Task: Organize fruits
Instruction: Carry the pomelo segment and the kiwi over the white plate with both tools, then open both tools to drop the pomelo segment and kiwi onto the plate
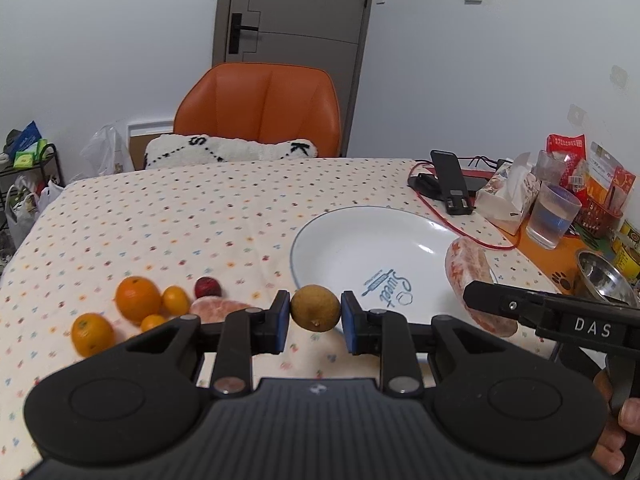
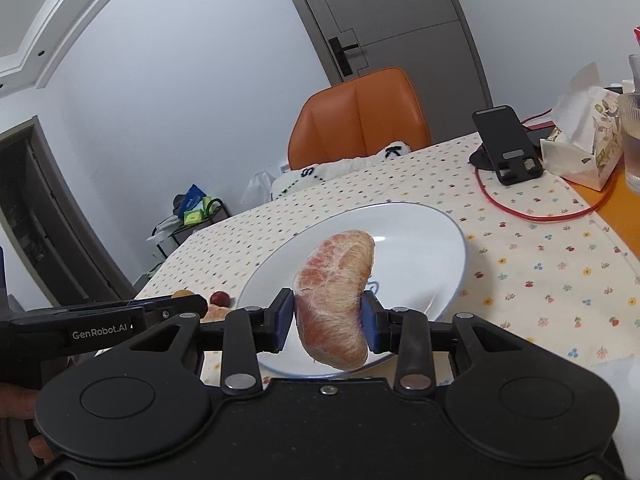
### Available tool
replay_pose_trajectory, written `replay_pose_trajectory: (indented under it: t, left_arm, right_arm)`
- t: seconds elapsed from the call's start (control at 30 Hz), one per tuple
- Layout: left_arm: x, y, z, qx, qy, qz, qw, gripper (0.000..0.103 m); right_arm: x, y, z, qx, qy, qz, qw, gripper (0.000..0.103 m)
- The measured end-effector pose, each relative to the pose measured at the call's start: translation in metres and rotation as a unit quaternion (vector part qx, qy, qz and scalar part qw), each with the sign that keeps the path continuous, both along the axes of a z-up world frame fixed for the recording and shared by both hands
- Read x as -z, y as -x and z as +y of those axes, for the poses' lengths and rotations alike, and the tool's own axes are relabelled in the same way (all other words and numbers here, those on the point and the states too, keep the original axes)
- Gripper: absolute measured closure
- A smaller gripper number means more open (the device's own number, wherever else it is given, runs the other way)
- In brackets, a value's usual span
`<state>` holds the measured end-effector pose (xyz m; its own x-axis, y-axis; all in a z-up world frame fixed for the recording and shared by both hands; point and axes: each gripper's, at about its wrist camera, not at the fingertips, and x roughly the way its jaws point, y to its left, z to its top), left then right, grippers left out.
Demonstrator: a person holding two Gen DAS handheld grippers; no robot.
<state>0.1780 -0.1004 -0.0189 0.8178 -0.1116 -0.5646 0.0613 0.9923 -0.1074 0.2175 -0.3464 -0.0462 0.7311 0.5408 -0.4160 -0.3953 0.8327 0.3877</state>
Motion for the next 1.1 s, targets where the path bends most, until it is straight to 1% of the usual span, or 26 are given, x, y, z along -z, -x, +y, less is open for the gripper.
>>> replay_pose_trajectory:
  t: [0.13, 0.3, 0.53, 0.6, 0.63, 0.7, 0.8, 0.87, 0.9, 0.93, 0.97, 1.0, 1.03, 1.07, 1.1]
  left_arm:
    - [0.002, -0.014, -0.008, 0.008, -0.004, 0.000, 1.0000, 0.077]
    - [0.011, -0.029, -0.015, 0.018, -0.002, 0.010, 0.9998, 0.077]
    - [0.020, -0.042, -0.024, 0.024, -0.008, 0.024, 0.9994, 0.077]
    - [0.019, -0.041, -0.024, 0.024, -0.006, 0.019, 0.9995, 0.076]
    - [0.019, -0.041, -0.024, 0.023, -0.007, 0.017, 0.9996, 0.074]
    - [0.017, -0.039, -0.022, 0.019, -0.006, 0.017, 0.9997, 0.073]
    - [0.014, -0.034, -0.017, 0.011, -0.002, 0.017, 0.9998, 0.073]
    - [0.012, -0.029, -0.012, 0.006, 0.000, 0.016, 0.9999, 0.070]
    - [0.010, -0.027, -0.010, 0.002, 0.002, 0.016, 0.9999, 0.066]
    - [0.009, -0.024, -0.007, -0.002, 0.004, 0.015, 0.9999, 0.060]
    - [0.007, -0.021, -0.004, -0.006, 0.006, 0.014, 0.9999, 0.057]
    - [0.006, -0.017, -0.001, -0.010, 0.010, 0.011, 0.9998, 0.051]
    - [0.004, -0.014, 0.001, -0.013, 0.012, 0.009, 0.9998, 0.045]
    - [0.002, -0.011, 0.004, -0.017, 0.013, 0.006, 0.9997, 0.043]
    - [0.001, -0.008, 0.005, -0.020, 0.014, 0.003, 0.9997, 0.041]
  right_arm:
    - [0.002, -0.008, -0.001, 0.003, 0.002, 0.005, 1.000, 0.069]
    - [0.010, -0.018, 0.000, 0.010, 0.008, 0.016, 1.000, 0.069]
    - [0.012, -0.020, 0.000, 0.016, 0.012, 0.017, 1.000, 0.068]
    - [0.011, -0.020, 0.000, 0.019, 0.018, 0.014, 1.000, 0.067]
    - [0.010, -0.018, 0.000, 0.019, 0.022, 0.008, 1.000, 0.065]
    - [0.008, -0.015, 0.000, 0.025, 0.027, 0.001, 0.999, 0.060]
    - [0.005, -0.011, -0.003, 0.027, 0.015, 0.001, 1.000, 0.055]
    - [0.004, -0.008, -0.004, 0.028, 0.012, 0.001, 1.000, 0.049]
    - [0.003, -0.005, -0.004, 0.028, 0.008, 0.000, 1.000, 0.047]
    - [0.003, -0.003, -0.004, 0.028, 0.004, -0.001, 1.000, 0.042]
    - [0.002, -0.001, -0.003, 0.028, 0.002, -0.003, 1.000, 0.039]
    - [0.001, 0.001, -0.002, 0.029, 0.001, -0.005, 1.000, 0.037]
    - [-0.001, 0.003, -0.002, 0.029, 0.000, -0.007, 1.000, 0.032]
    - [-0.002, 0.006, -0.001, 0.030, -0.002, -0.009, 1.000, 0.026]
    - [-0.003, 0.008, -0.001, 0.031, -0.005, -0.012, 0.999, 0.023]
